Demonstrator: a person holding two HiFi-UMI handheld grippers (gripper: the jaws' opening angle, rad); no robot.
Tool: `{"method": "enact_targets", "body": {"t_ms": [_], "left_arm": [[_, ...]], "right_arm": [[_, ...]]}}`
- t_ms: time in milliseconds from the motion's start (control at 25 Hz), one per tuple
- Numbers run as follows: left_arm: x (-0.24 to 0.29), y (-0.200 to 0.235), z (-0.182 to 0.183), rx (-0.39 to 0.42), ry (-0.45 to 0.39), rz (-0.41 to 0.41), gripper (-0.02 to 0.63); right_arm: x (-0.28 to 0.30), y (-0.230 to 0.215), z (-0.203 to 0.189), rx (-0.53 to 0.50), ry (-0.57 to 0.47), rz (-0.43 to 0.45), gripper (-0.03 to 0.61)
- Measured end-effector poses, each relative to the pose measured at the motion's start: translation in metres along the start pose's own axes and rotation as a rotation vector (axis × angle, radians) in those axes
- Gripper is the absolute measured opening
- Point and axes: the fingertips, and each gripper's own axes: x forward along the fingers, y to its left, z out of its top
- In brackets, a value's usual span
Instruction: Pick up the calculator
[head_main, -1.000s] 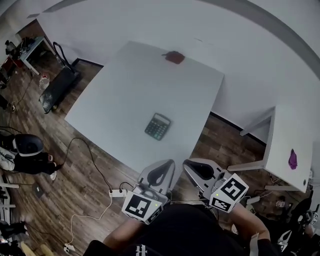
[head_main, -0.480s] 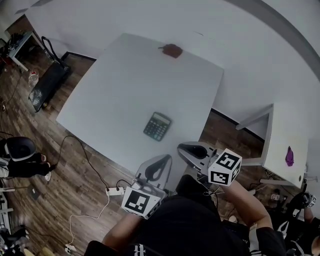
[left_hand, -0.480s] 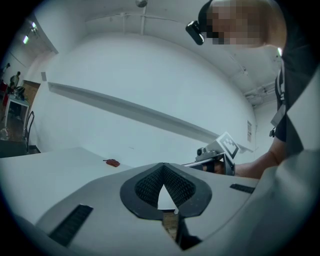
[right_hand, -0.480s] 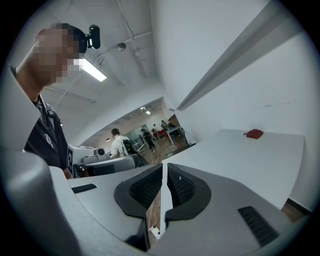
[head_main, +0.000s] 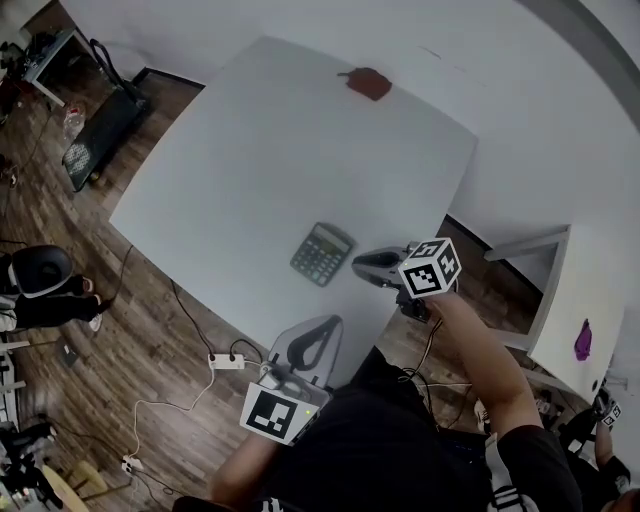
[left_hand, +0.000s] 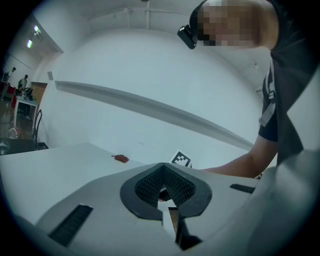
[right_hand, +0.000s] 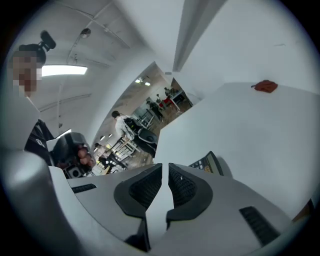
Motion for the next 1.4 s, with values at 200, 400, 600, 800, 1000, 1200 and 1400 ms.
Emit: {"method": "enact_targets", "body": {"t_ms": [200,400,600,800,1000,1200,1400], "left_arm": [[0.012,0.016,-0.011,-0.032,0.052,0.088,0.006],[0.016,0.03,-0.021,-0.059,0.084,0.175,0.006],[0.008,0.048,-0.024,-0.086,0.082,0.253,0.006],[0.005,0.059,-0.023,-0.103,0.081,0.293,0.006],[0.002,0.067,-0.026,-0.116,0.081,0.319,0.006],[-0.005,0.072,-0.028,-0.129,0.062,0.33,0.006],[-0.005,0.074,-0.025,-0.123,0.063,0.322,0.006]], "right_arm": [[0.037,-0.076,-0.014,0.068,0.208,0.026,0.072],[0.069,-0.129,-0.021,0.092,0.37,0.026,0.1],[0.099,-0.139,-0.029,0.071,0.52,0.079,0.103],[0.12,-0.144,-0.036,0.054,0.599,0.101,0.103],[0.129,-0.15,-0.05,0.062,0.654,0.107,0.101],[0.134,-0.142,-0.051,0.112,0.647,0.161,0.058],[0.132,-0.141,-0.05,0.123,0.617,0.173,0.052]]}}
